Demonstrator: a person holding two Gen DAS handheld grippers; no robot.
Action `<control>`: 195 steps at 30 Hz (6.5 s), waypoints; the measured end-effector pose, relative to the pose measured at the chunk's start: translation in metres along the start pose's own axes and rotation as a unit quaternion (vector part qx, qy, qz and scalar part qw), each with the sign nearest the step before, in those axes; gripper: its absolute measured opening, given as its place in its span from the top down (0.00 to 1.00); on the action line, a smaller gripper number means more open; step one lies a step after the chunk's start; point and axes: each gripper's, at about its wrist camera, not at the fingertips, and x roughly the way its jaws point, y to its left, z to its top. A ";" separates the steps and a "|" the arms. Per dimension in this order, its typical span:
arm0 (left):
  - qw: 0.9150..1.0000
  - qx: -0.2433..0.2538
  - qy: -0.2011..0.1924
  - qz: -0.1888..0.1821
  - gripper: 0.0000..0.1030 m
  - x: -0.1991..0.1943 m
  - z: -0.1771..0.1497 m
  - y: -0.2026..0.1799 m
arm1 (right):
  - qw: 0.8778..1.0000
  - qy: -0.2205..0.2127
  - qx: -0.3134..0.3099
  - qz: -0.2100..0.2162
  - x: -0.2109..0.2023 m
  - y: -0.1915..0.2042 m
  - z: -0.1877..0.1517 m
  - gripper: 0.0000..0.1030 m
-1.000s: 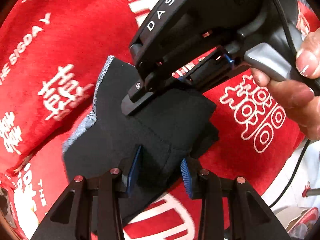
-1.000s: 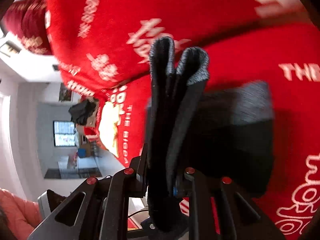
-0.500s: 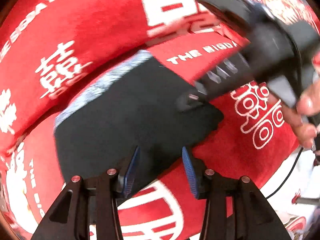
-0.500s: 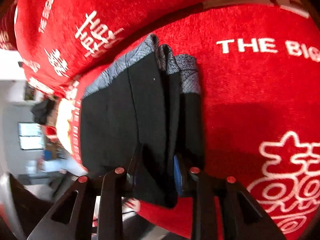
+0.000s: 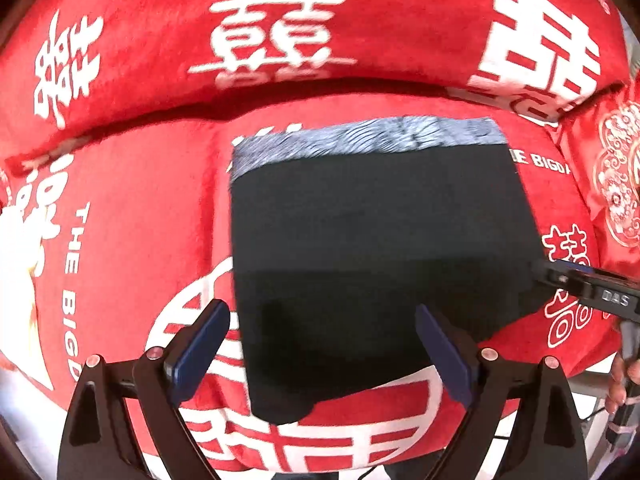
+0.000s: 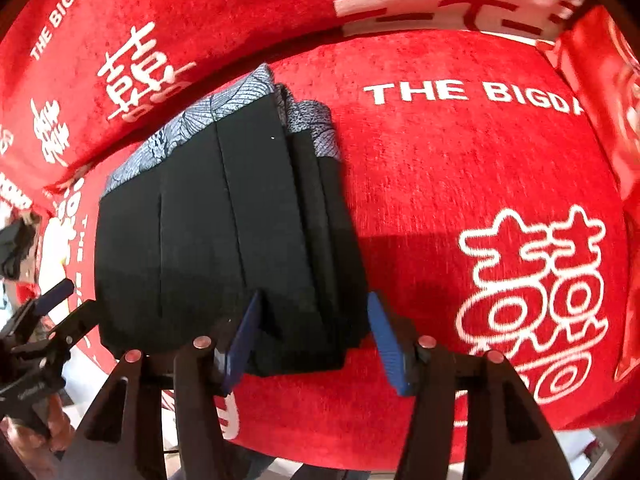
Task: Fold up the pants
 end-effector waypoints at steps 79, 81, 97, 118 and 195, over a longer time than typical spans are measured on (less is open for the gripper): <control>0.994 -0.069 0.076 -0.047 0.00 0.055 0.043 0.031 | 0.983 0.095 -0.043 0.151 0.019 -0.042 0.057 0.34; 0.994 -0.065 0.070 -0.061 0.00 0.051 0.046 0.038 | 0.981 0.094 -0.036 0.163 0.021 -0.048 0.058 0.28; 0.974 -0.034 0.111 -0.195 0.00 0.097 0.046 0.067 | 0.944 0.138 -0.040 0.298 0.071 -0.076 0.078 0.22; 0.978 -0.036 0.052 -0.200 0.35 0.047 0.044 0.043 | 0.940 0.135 -0.018 0.312 0.047 -0.056 0.081 0.59; 0.997 -0.019 0.040 0.071 0.01 -0.069 -0.084 0.012 | 0.997 0.032 -0.038 -0.060 -0.067 0.071 -0.089 0.20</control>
